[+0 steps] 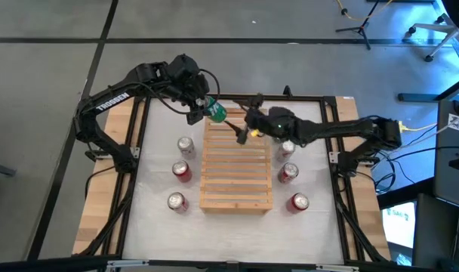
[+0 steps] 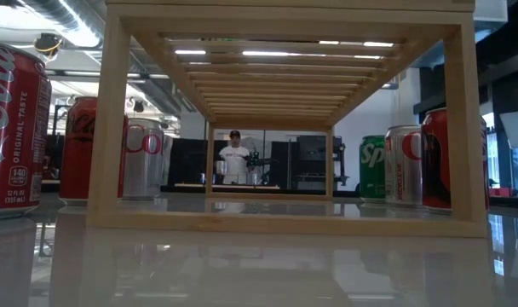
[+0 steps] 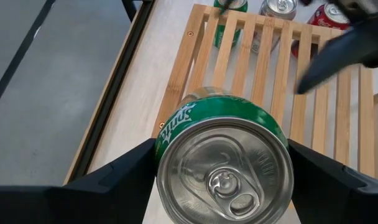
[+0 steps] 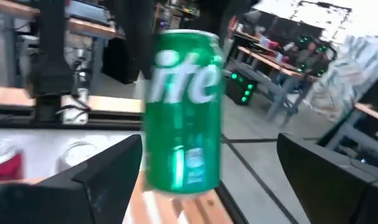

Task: Place canned beverage on shelf
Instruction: Put the left green soda can on the shelf

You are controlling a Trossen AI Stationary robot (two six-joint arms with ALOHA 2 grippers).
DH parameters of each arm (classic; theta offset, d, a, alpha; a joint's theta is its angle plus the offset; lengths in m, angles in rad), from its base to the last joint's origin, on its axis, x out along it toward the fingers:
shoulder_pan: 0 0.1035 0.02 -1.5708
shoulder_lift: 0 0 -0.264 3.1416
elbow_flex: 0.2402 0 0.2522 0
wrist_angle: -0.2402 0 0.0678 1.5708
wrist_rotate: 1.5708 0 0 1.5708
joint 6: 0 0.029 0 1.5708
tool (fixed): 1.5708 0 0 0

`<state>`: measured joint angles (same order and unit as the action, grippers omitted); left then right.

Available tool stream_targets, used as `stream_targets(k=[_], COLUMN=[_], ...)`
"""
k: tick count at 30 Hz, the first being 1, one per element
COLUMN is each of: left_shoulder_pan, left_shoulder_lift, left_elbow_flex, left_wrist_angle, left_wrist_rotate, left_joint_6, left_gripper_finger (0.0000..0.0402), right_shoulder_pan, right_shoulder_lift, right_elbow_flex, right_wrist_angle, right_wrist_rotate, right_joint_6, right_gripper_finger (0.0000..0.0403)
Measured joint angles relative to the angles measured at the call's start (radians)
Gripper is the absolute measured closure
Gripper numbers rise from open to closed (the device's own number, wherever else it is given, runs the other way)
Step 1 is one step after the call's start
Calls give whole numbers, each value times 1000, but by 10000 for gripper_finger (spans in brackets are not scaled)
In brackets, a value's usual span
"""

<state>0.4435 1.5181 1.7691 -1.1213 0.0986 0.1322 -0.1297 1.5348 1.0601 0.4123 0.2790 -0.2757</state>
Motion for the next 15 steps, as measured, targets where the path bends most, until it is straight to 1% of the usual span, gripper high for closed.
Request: stream_targets(k=[5,9,12,15], left_shoulder_pan=[0,0,0,0], left_shoulder_lift=[0,0,0,0], left_elbow_flex=[0,0,0,0], left_wrist_angle=[0,0,0,0], left_wrist_rotate=[0,0,0,0], left_joint_6=[0,0,0,0], left_gripper_finger=[113,113,113,113], right_shoulder_pan=[-52,-93,-112,-116], right_shoulder_lift=[36,57,69,71], right_elbow_flex=[52,82,87,87], right_wrist_angle=[-8,-53,-66,-64], right_wrist_rotate=[-162,-258,-308,-313], right_joint_6=[97,163,167,167], right_gripper_finger=[36,36,36,36])
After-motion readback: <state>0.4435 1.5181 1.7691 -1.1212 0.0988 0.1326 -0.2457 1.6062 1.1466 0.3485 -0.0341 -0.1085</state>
